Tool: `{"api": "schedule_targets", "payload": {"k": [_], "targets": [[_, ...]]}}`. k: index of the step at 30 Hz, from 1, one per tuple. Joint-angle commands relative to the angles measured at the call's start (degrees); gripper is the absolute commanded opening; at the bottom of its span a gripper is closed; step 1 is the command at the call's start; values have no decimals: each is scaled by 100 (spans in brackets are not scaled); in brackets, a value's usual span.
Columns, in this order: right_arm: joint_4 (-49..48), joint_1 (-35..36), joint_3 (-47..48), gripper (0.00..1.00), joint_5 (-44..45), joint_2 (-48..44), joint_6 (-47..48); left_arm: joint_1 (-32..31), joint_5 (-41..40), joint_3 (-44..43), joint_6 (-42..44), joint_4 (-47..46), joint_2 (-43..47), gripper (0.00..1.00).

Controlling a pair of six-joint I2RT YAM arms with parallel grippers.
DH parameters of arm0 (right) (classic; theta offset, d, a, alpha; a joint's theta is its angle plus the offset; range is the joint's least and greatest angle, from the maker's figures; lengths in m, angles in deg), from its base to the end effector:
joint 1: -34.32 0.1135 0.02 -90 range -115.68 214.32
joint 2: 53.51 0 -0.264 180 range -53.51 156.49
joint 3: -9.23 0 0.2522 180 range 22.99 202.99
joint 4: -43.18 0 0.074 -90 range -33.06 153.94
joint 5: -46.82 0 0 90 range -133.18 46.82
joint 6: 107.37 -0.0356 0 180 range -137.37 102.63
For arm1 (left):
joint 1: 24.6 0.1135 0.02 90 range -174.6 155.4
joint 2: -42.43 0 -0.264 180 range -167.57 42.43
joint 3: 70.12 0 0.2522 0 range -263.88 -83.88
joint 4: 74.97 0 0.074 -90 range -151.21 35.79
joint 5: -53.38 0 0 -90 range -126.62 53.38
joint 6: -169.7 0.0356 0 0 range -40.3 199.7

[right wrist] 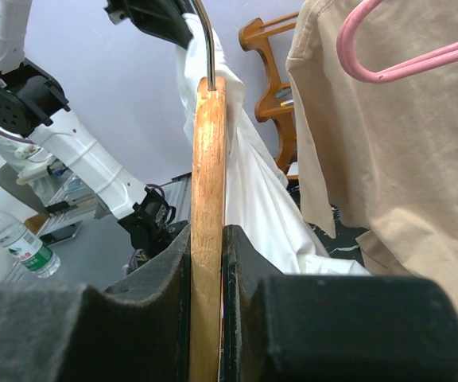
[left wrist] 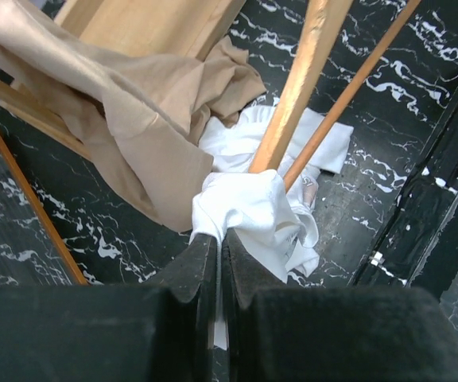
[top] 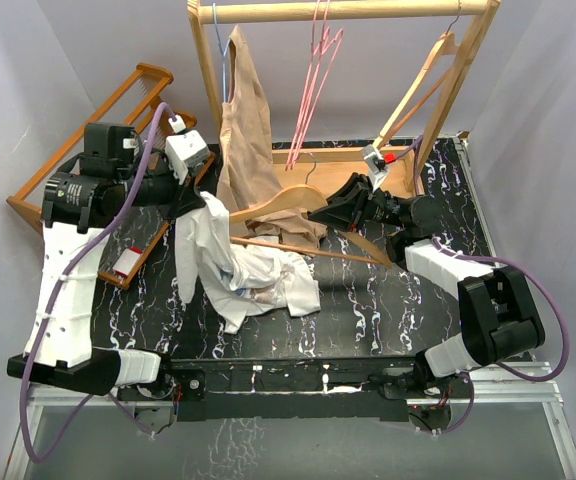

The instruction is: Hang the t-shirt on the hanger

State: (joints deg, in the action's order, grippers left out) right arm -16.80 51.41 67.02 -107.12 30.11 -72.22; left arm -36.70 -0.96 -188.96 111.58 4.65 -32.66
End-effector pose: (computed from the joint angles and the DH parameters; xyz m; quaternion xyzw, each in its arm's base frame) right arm 0.2696 0.1163 0.3163 -0.3141 0.5273 0.6409 0.4610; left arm 0.2085 -0.0659 0.4827 0.4466 0.7339 -0.1942 0.4735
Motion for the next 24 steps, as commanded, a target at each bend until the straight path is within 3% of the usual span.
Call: {"api": "schedule_targets", "payload": {"k": [1, 8, 16, 24], "targets": [[-203, 31, 35, 8, 127, -220, 219, 24, 498, -487, -56, 186, 109, 0], [-800, 25, 21, 8, 203, -149, -183, 30, 559, -762, 222, 629, -41, 0], [-1624, 26, 164, 8, 97, 100, -776, 27, -110, 525, 362, 42, 493, 0], [-1635, 23, 72, 8, 23, -43, -756, 24, -334, 747, 336, -409, 383, 0]]}}
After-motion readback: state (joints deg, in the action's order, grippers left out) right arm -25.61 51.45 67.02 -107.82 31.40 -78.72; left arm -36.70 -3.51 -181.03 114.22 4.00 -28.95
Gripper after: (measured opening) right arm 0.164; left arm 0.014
